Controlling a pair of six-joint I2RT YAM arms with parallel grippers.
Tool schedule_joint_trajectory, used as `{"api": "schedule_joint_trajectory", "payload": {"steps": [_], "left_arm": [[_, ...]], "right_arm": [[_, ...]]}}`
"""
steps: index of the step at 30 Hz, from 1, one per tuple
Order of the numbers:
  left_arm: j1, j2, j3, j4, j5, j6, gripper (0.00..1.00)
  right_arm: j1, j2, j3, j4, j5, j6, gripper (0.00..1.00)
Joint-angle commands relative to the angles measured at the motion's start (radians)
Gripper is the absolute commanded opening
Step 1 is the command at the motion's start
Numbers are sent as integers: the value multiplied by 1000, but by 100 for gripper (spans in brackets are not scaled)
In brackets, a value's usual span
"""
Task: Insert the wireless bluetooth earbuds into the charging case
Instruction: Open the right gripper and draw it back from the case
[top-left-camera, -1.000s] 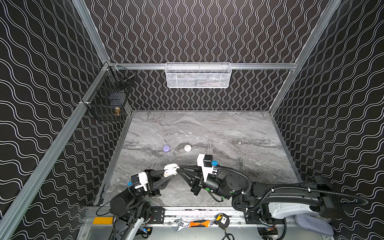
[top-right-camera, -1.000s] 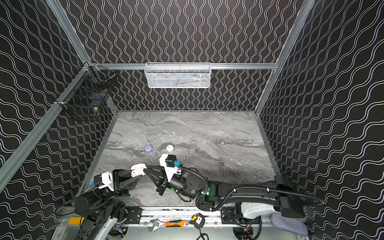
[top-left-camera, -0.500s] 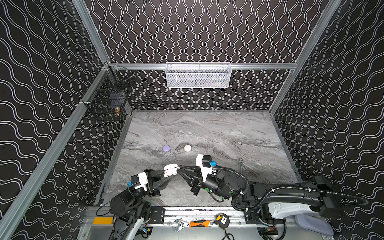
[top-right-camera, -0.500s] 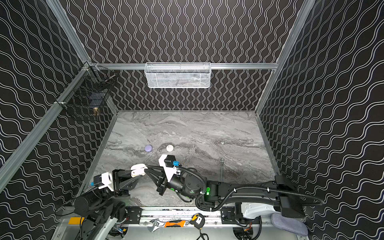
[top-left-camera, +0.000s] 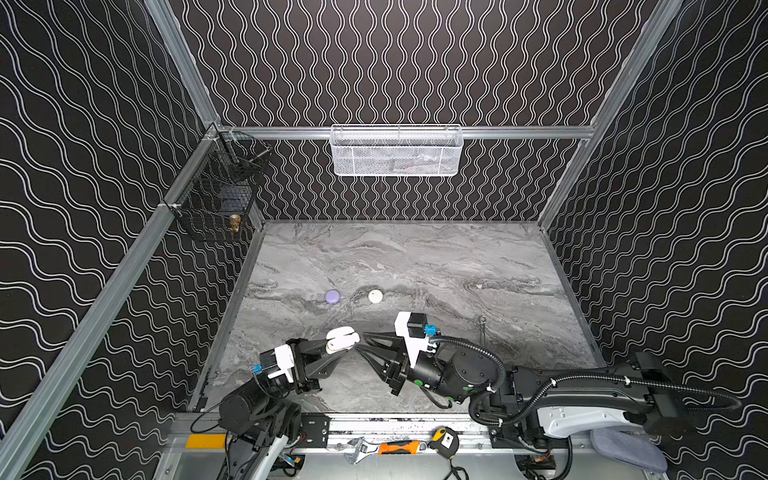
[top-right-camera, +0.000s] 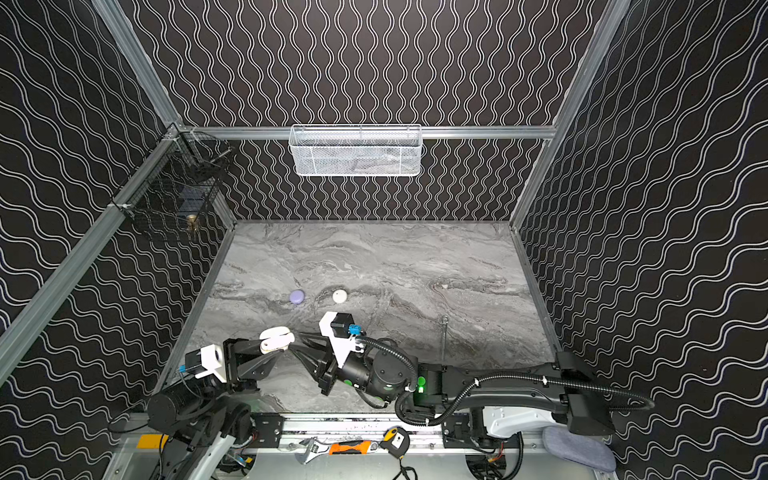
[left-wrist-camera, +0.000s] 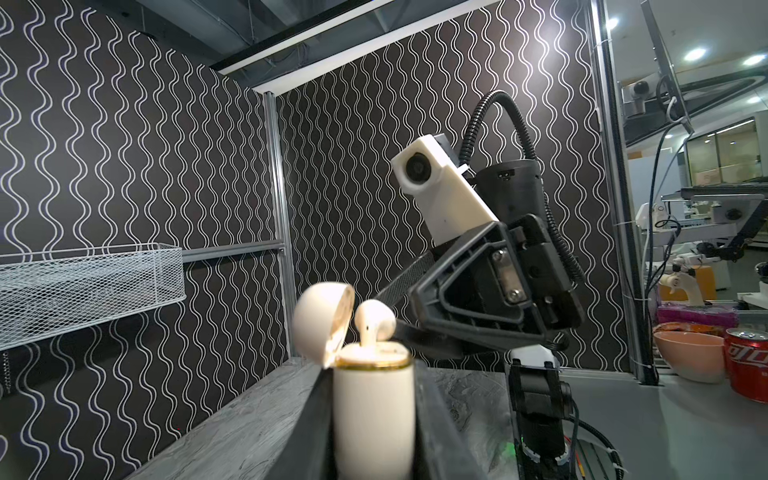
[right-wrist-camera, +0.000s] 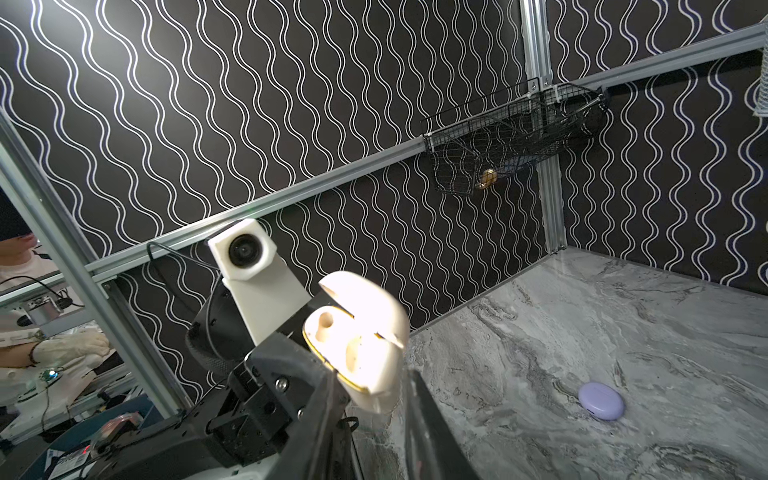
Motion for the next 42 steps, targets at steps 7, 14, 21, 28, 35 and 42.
{"api": "schedule_joint_trajectory", "payload": {"steps": [7,14,21,28,35,42], "left_arm": [[0,-2,3,-3,-11,32,0],[0,-2,4,8,-3,24,0],[0,-1,1,13,-3,20,0],[1,-2,-1,14,-3,20,0],[0,-2,-5,-11,-18,36,0],[0,-2,0,-60,-50,61,0]], "right_arm": [[8,-63,-30,-26,82,-14,31],[7,-28,-5,-74,198,-10,13],[8,17,46,-85,137,-24,9],[8,54,88,-78,67,-29,7],[20,76,112,-70,30,-23,6],[32,75,120,-92,54,-29,8]]}}
